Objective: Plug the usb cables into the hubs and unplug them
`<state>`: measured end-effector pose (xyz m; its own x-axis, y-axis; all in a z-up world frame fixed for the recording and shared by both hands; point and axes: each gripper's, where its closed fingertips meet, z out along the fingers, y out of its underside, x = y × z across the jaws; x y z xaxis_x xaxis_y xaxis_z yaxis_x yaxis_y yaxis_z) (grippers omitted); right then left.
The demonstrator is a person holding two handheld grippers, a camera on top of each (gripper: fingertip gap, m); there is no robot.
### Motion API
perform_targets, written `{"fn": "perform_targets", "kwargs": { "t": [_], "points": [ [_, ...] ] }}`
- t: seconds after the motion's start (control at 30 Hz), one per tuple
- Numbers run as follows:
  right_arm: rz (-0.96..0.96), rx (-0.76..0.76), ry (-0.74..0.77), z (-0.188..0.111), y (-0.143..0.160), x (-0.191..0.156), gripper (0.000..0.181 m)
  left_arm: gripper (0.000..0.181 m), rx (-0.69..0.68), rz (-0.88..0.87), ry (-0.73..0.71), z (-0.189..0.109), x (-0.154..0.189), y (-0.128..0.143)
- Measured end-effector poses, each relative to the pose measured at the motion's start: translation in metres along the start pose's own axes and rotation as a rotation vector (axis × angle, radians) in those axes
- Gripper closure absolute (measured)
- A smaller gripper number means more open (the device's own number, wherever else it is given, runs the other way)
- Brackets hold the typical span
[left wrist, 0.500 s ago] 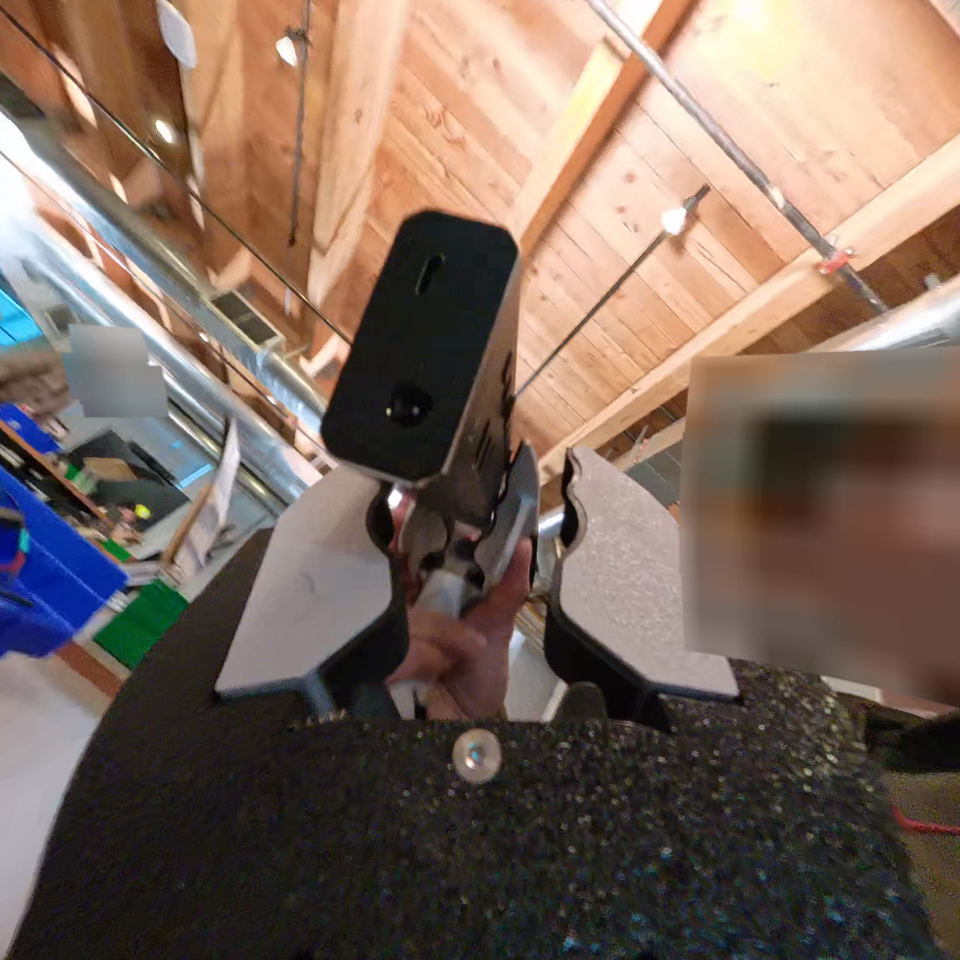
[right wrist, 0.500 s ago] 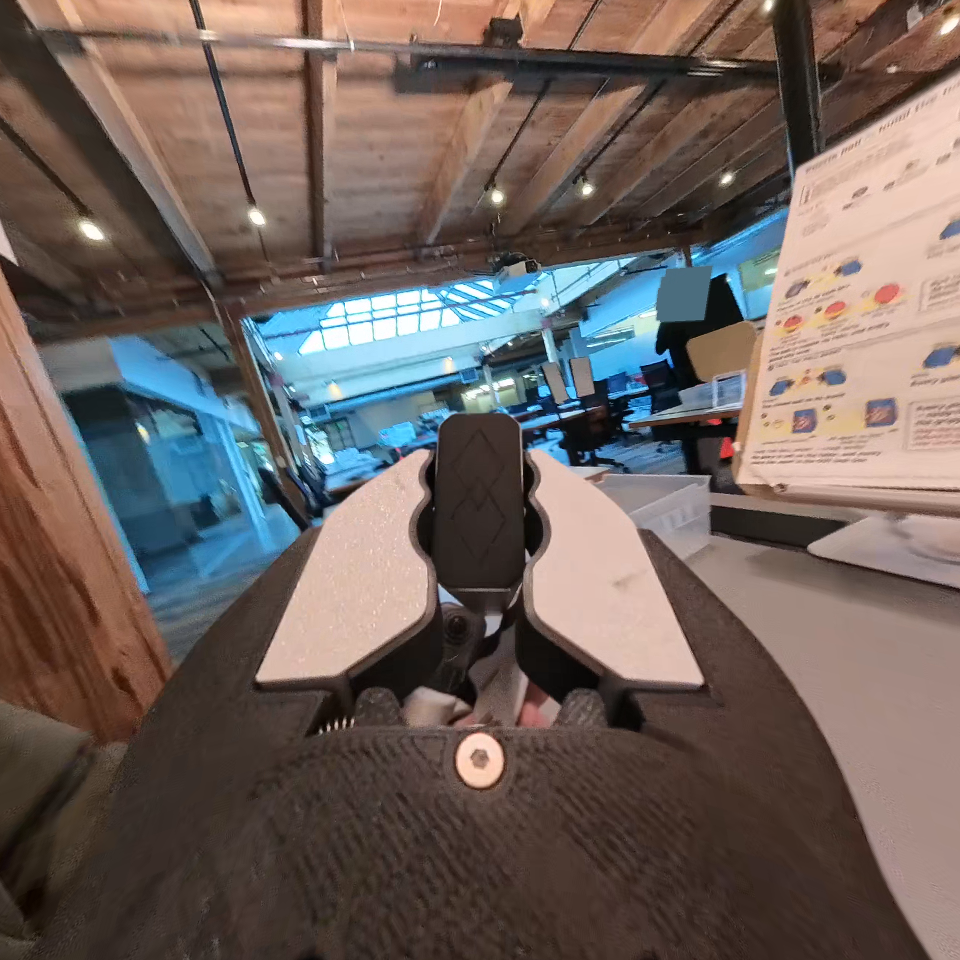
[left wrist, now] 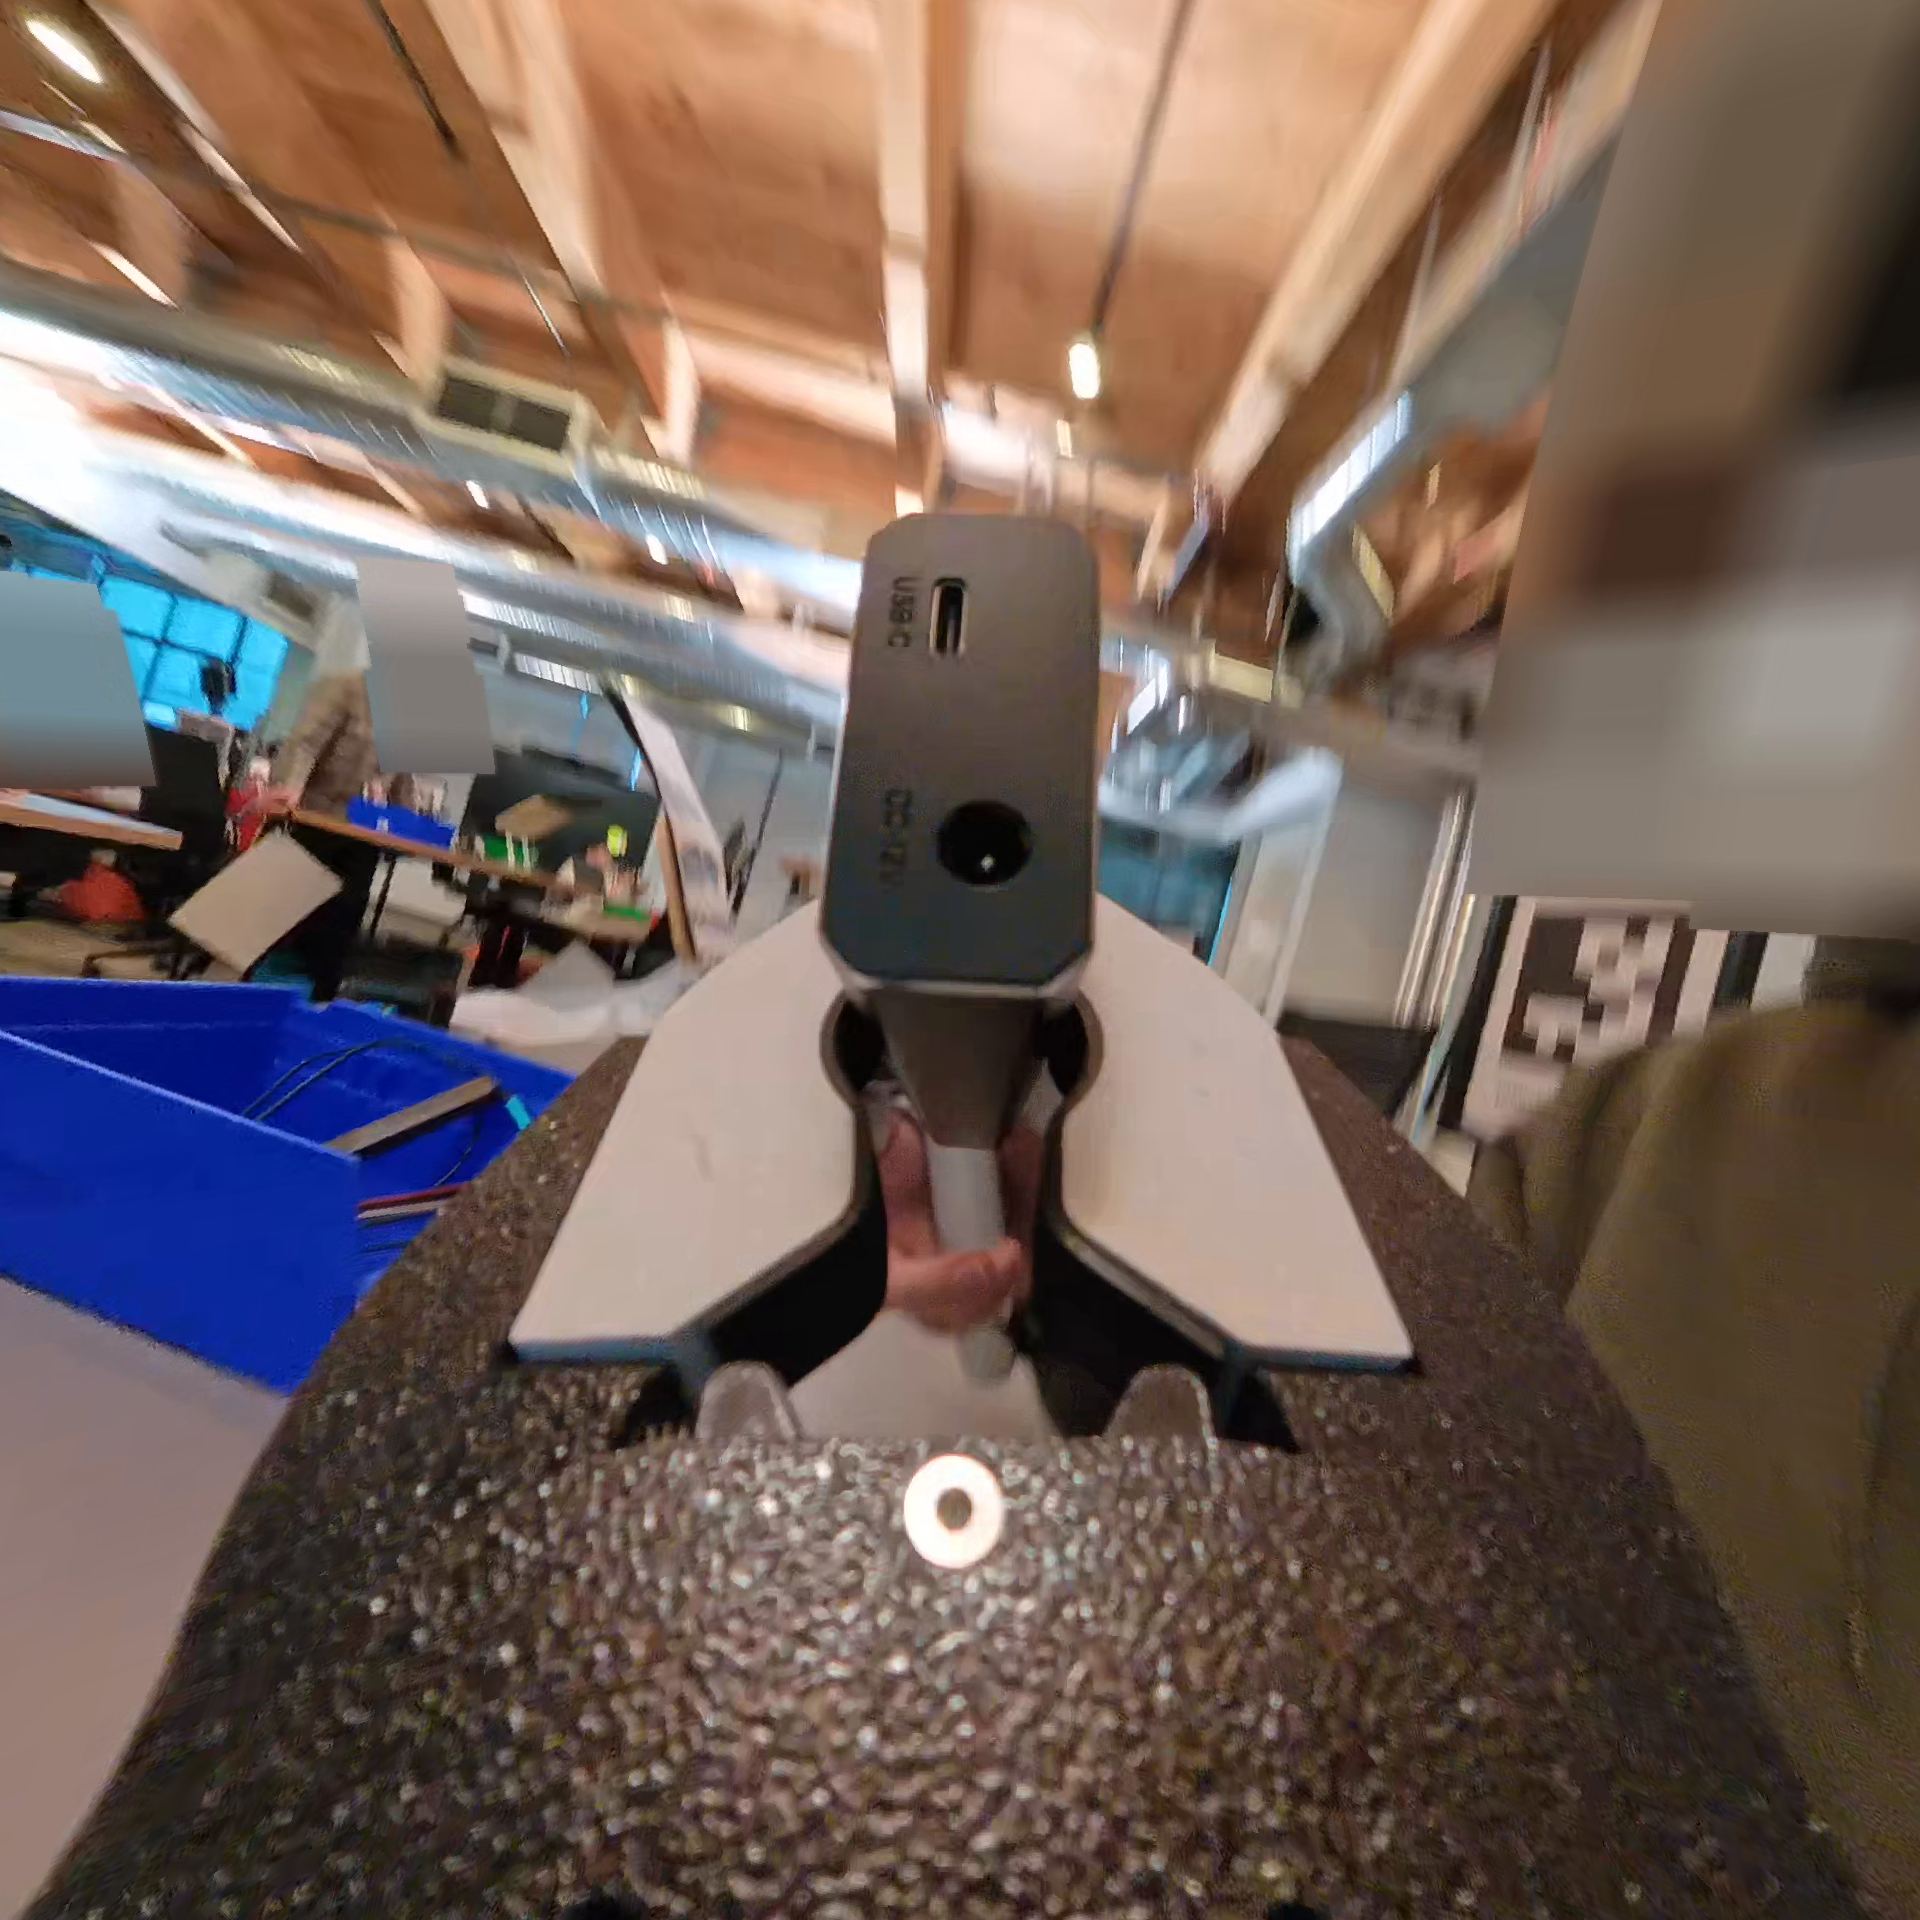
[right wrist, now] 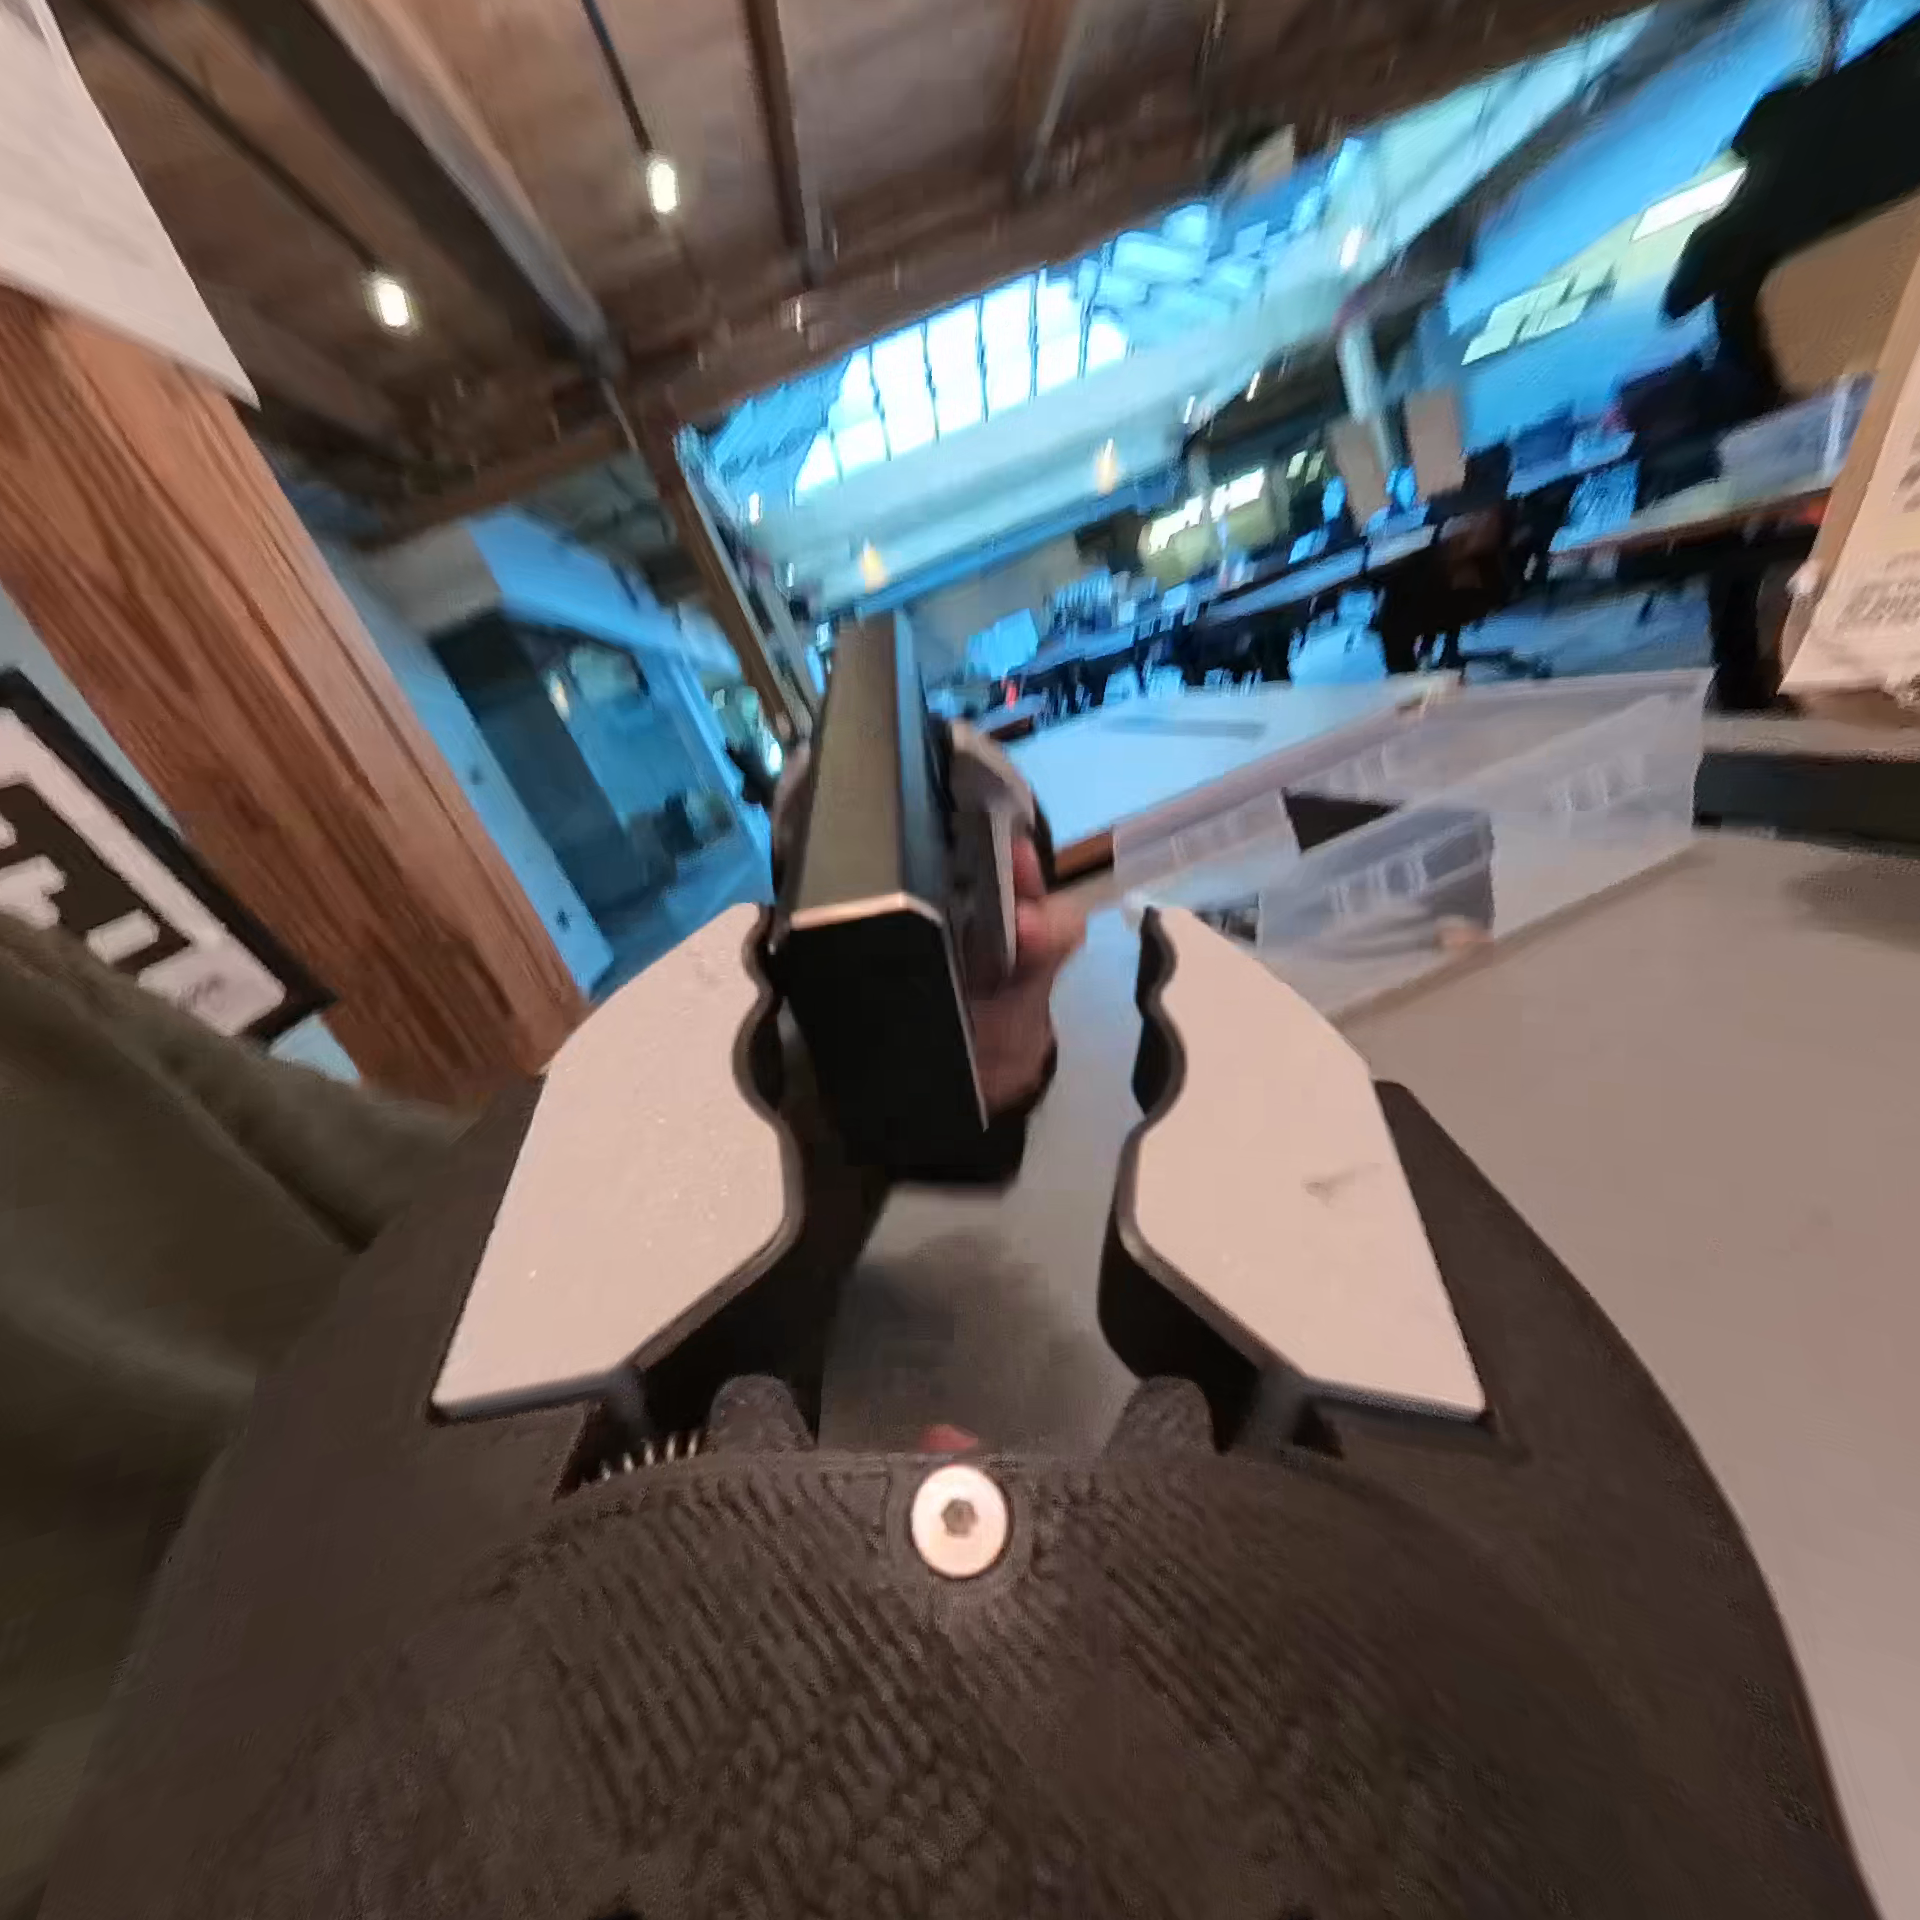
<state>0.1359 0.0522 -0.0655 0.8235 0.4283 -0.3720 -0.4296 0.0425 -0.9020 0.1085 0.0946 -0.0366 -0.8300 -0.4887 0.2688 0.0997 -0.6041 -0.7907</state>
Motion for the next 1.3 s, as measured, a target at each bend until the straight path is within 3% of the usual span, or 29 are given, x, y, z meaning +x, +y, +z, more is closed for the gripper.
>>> {"fn": "perform_targets", "kwargs": {
  "t": [0.17,0.27,0.3,0.33,0.53,0.67,0.77,0.97,1.07,1.13,1.3],
  "points": [
    [-0.123,-0.133,-0.006,0.006,0.020,-0.008,0.118,0.152,-0.480,0.266,0.032,0.007,0.001,0.019],
    [-0.347,-0.296,0.140,0.016,0.049,0.012,0.127,0.152,-0.588,0.262,0.040,0.011,-0.002,0.023],
    [-0.428,-0.300,0.201,0.017,0.050,0.020,0.141,0.152,-0.613,0.258,0.044,0.011,-0.003,0.025],
    [-0.477,-0.297,0.204,0.018,0.050,0.020,0.142,0.152,-0.629,0.255,0.054,0.010,-0.003,0.025],
    [-0.478,-0.115,0.196,0.028,0.038,0.013,0.150,0.142,-0.559,0.221,0.004,0.017,-0.008,0.011],
    [-0.607,-0.049,0.347,0.020,0.026,0.028,0.151,0.110,-0.413,0.210,-0.168,0.031,-0.023,0.002],
    [-0.767,-0.073,0.504,0.010,0.016,0.040,0.151,0.098,-0.394,0.183,-0.316,0.029,-0.037,0.014],
    [-1.084,-0.208,0.724,0.001,0.020,0.059,0.151,0.104,-0.279,-0.015,-0.491,0.035,-0.051,0.012],
    [-1.021,-0.218,0.699,0.003,0.025,0.063,0.151,0.111,-0.278,-0.039,-0.548,0.030,-0.063,0.013],
    [-1.029,-0.242,0.660,0.003,0.030,0.064,0.150,0.112,-0.302,-0.048,-0.487,0.032,-0.061,0.017],
    [-0.663,-0.271,0.402,0.012,0.051,0.055,0.119,0.113,-0.473,0.040,-0.344,0.032,-0.055,0.030]
  ]
}}
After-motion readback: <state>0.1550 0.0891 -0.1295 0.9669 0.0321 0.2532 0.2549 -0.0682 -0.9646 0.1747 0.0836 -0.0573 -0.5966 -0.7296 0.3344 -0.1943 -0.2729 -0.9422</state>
